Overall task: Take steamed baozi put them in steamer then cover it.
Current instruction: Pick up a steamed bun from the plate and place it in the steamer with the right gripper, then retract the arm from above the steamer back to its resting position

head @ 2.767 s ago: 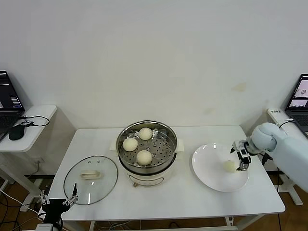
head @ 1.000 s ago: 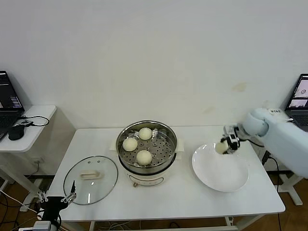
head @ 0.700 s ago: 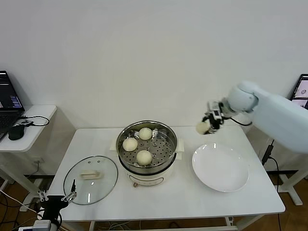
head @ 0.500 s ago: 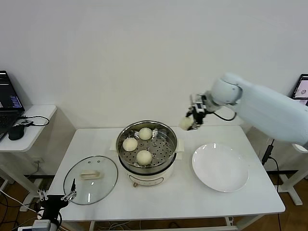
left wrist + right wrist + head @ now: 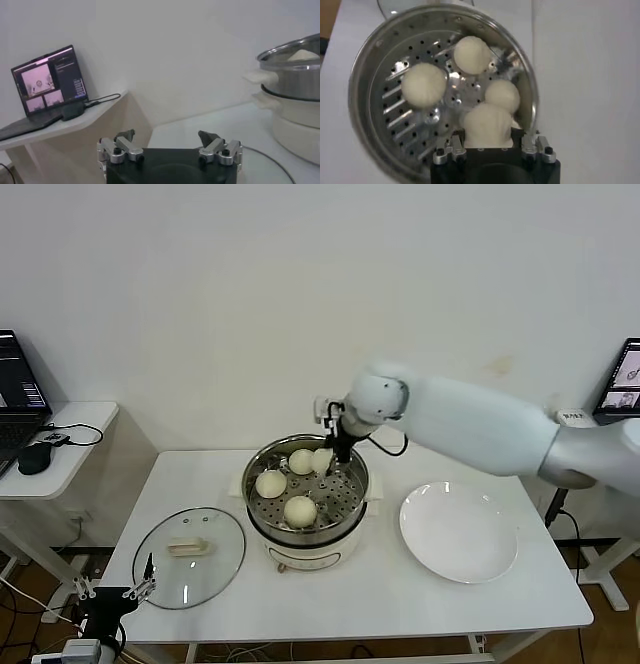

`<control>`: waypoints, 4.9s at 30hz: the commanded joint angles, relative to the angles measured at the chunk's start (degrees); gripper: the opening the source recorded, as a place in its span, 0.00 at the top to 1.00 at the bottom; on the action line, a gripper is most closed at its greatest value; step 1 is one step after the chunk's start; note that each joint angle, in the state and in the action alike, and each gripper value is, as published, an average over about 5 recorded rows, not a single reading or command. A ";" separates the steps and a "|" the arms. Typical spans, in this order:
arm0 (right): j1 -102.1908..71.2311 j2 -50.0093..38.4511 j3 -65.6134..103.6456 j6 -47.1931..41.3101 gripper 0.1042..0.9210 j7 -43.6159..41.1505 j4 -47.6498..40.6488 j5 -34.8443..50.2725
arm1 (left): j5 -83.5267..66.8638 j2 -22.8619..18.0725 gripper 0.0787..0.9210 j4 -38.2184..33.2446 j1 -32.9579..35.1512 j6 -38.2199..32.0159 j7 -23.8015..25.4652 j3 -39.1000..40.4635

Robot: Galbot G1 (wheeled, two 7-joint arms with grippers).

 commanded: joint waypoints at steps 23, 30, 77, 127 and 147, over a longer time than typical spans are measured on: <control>-3.26 -3.55 3.40 -3.86 0.20 4.57 2.68 -0.04 | -0.04 0.08 0.12 0.32 -0.59 -0.01 0.05 0.20; -8.54 -11.18 12.70 -3.37 0.12 17.41 9.61 6.34 | 0.08 -0.15 0.12 0.20 -0.90 -0.25 0.20 0.55; -113.88 13.20 119.49 45.47 0.12 44.61 36.04 -12.59 | 74.90 5.10 0.12 22.71 -10.97 -15.82 -5.45 4.02; -116.92 15.97 119.22 45.46 0.12 45.01 33.23 -12.22 | 75.85 4.10 0.44 40.39 -30.09 -12.06 -3.11 12.13; -118.36 16.55 114.39 44.72 0.12 44.38 37.31 -12.61 | 72.04 6.20 0.93 23.41 -22.34 -7.30 -4.36 6.30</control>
